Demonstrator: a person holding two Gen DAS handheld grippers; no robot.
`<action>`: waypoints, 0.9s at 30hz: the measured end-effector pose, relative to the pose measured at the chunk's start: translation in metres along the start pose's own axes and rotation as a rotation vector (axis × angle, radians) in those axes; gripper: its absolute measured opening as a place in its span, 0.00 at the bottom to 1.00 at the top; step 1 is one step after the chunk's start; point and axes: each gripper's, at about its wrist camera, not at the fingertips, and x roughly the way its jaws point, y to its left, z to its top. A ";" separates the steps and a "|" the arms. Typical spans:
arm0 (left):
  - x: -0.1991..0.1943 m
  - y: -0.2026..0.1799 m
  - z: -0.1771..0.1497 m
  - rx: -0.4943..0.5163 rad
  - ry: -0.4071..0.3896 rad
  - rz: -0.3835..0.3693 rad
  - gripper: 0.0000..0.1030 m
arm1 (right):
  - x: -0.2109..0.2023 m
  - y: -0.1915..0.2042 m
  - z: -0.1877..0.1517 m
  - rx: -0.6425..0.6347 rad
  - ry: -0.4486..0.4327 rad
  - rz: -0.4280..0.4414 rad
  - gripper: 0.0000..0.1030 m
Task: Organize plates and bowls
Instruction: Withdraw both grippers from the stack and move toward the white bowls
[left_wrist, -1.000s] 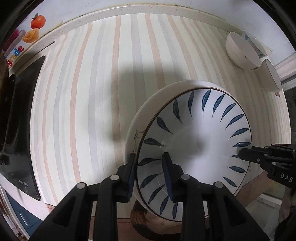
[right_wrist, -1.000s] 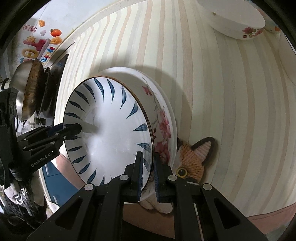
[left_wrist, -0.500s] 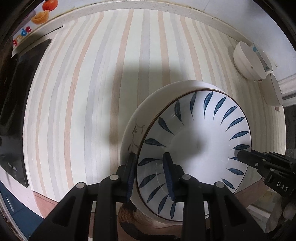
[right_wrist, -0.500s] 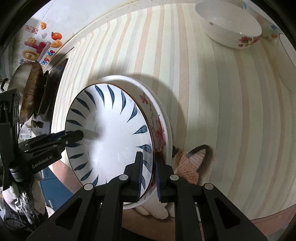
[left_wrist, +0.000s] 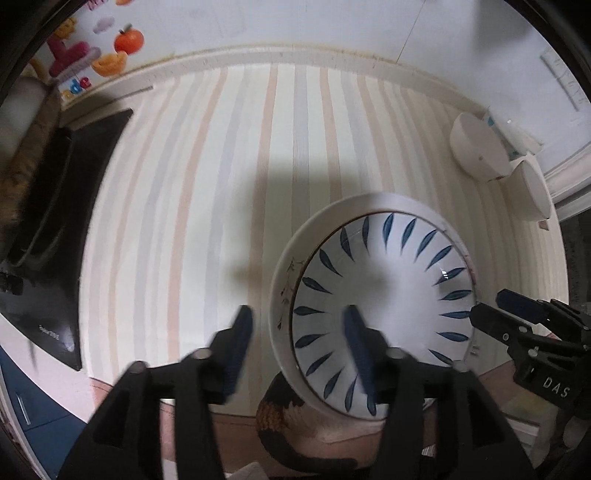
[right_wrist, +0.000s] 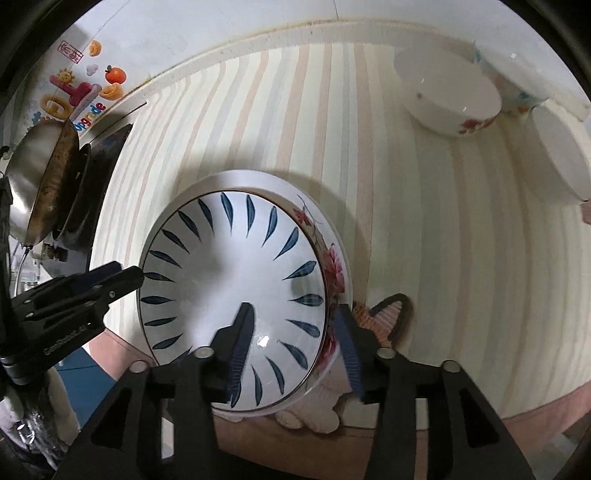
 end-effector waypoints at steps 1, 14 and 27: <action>-0.007 0.004 0.002 0.000 -0.016 0.001 0.74 | -0.007 0.004 -0.003 -0.003 -0.017 -0.016 0.59; -0.134 -0.009 -0.045 0.053 -0.234 0.020 0.89 | -0.137 0.045 -0.079 0.000 -0.273 -0.102 0.88; -0.206 -0.018 -0.099 0.075 -0.305 -0.014 0.99 | -0.240 0.088 -0.151 -0.028 -0.425 -0.138 0.90</action>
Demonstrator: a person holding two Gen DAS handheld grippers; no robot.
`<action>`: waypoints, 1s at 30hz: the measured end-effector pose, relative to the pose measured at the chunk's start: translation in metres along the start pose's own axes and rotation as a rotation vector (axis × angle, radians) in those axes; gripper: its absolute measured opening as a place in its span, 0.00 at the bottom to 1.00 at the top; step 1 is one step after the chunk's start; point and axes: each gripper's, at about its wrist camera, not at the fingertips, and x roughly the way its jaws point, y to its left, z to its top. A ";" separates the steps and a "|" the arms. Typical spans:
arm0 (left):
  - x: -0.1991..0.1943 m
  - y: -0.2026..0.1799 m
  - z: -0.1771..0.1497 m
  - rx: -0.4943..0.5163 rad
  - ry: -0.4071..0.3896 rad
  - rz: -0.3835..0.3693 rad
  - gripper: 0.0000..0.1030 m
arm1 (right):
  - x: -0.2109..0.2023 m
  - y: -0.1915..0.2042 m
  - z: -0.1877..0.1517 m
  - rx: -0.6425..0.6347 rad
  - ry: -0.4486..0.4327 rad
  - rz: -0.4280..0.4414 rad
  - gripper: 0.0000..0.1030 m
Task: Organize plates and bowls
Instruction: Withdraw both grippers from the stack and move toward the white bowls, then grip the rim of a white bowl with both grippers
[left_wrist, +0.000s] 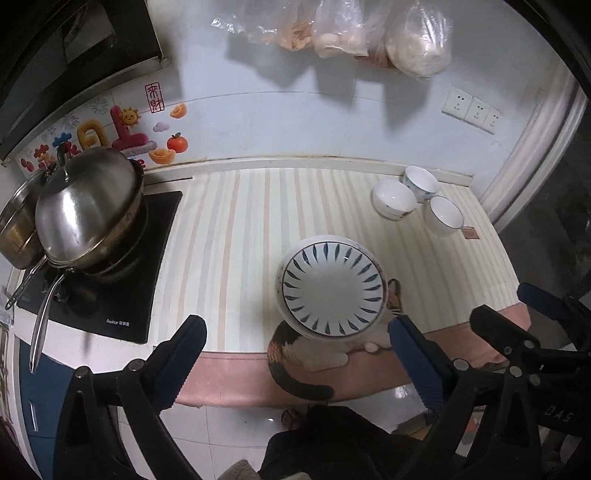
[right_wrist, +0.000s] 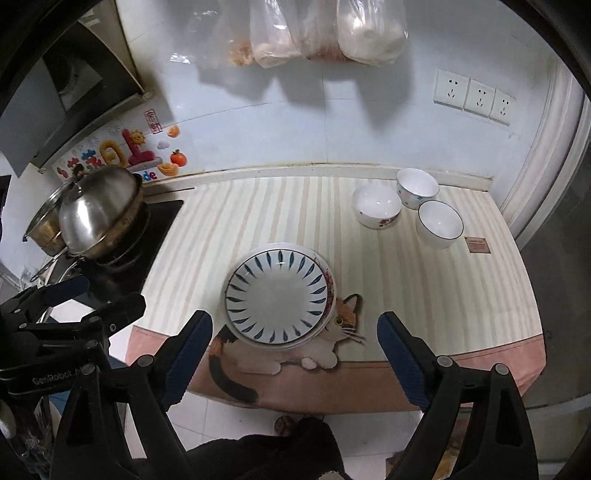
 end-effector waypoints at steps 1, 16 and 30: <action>-0.003 -0.001 -0.001 0.003 -0.002 -0.003 0.99 | -0.004 0.001 -0.001 -0.002 0.000 0.000 0.90; 0.034 -0.034 0.043 0.013 -0.038 0.041 0.99 | 0.021 -0.049 0.023 0.090 0.018 0.133 0.92; 0.216 -0.103 0.187 0.032 0.064 0.016 0.99 | 0.190 -0.227 0.142 0.266 0.100 0.192 0.91</action>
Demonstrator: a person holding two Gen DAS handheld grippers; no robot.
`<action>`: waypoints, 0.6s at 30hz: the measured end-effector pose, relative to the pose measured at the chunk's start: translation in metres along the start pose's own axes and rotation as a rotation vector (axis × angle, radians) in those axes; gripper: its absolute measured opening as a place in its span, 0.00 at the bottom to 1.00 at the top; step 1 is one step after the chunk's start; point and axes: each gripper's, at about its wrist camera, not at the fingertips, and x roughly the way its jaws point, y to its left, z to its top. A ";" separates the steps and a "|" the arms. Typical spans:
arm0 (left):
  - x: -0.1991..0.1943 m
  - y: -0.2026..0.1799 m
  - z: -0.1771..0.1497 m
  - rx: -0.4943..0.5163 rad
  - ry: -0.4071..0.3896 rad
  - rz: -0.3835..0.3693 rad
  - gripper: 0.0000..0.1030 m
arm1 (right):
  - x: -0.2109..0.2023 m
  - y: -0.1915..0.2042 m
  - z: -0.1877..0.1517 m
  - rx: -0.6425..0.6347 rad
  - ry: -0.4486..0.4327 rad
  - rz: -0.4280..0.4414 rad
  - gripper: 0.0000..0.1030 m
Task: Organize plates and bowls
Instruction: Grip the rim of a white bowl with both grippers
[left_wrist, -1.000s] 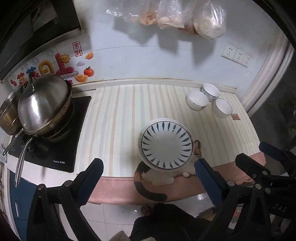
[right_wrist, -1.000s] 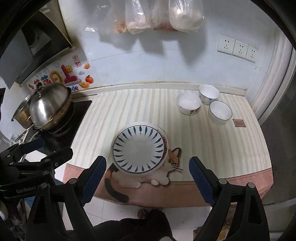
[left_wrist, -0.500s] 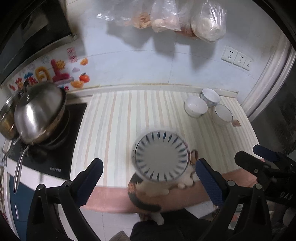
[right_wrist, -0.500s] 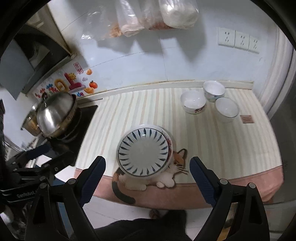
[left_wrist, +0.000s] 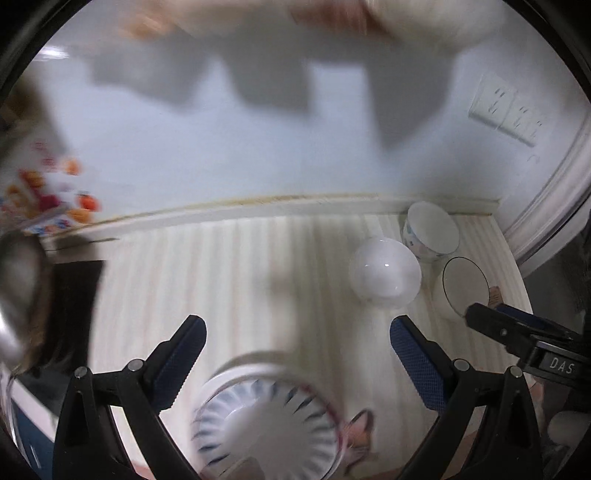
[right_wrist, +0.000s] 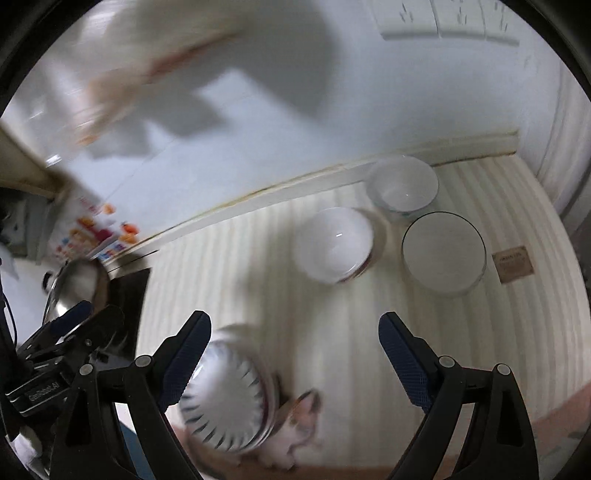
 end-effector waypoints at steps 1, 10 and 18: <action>0.023 -0.003 0.013 -0.006 0.030 -0.006 0.99 | 0.015 -0.012 0.013 0.014 0.027 0.002 0.91; 0.165 -0.025 0.060 -0.032 0.296 -0.140 0.61 | 0.142 -0.069 0.089 0.026 0.242 -0.016 0.61; 0.219 -0.046 0.050 0.011 0.439 -0.181 0.28 | 0.199 -0.075 0.101 -0.041 0.358 -0.108 0.26</action>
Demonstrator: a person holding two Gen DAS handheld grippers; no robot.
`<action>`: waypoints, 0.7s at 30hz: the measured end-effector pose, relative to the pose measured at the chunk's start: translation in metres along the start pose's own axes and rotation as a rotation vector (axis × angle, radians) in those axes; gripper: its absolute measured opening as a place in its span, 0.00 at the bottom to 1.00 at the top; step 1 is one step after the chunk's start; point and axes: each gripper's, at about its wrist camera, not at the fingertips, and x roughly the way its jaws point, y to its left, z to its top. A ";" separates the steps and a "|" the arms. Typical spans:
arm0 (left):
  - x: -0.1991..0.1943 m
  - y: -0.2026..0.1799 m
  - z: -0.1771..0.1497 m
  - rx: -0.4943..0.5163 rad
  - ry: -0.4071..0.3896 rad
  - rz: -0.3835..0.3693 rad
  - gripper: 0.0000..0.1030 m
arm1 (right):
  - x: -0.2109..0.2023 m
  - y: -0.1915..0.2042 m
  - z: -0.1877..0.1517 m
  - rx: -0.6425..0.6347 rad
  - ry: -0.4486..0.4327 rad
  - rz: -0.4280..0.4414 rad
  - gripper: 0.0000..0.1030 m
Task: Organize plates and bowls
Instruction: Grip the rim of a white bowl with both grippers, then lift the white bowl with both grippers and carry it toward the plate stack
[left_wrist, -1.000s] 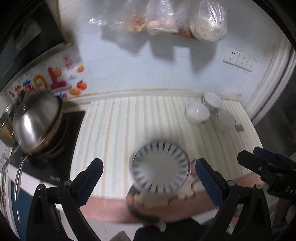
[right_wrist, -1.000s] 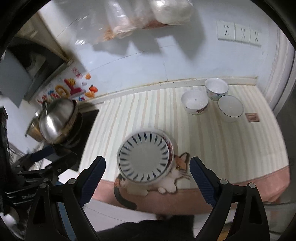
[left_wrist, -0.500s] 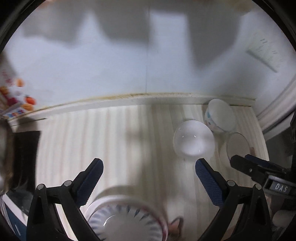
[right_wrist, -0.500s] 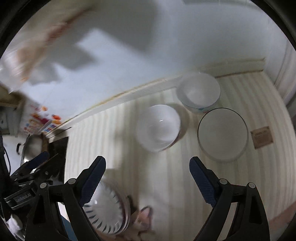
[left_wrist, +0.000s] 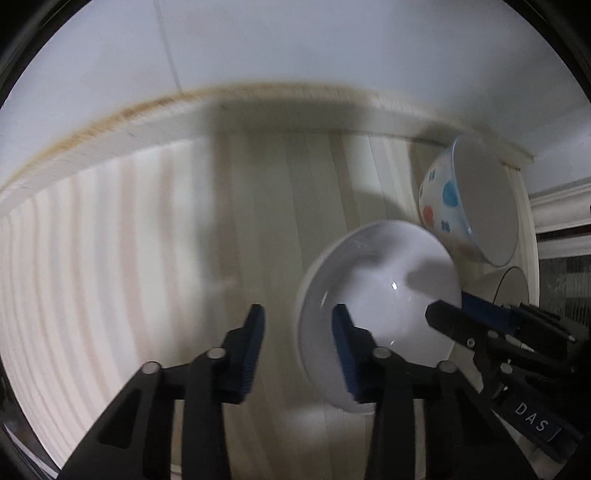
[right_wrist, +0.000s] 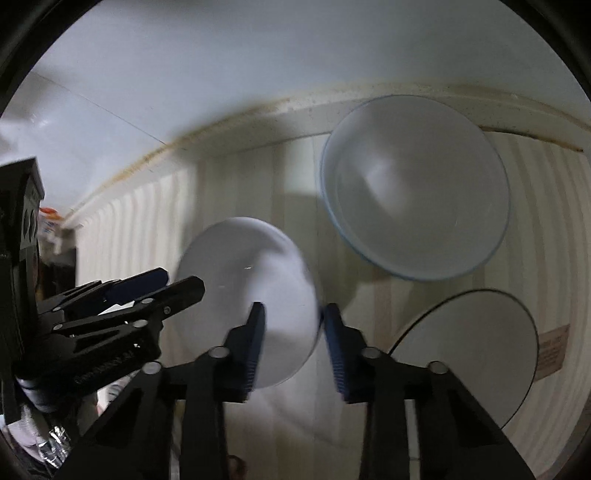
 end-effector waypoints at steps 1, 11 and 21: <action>0.003 0.000 0.000 0.003 0.007 -0.004 0.24 | 0.003 0.003 0.001 -0.004 0.006 -0.009 0.24; -0.009 -0.005 -0.016 0.009 -0.019 0.007 0.20 | 0.018 0.011 0.008 -0.035 0.024 -0.053 0.09; -0.065 -0.010 -0.078 0.046 -0.051 -0.013 0.20 | -0.018 0.026 -0.038 -0.061 0.009 -0.014 0.09</action>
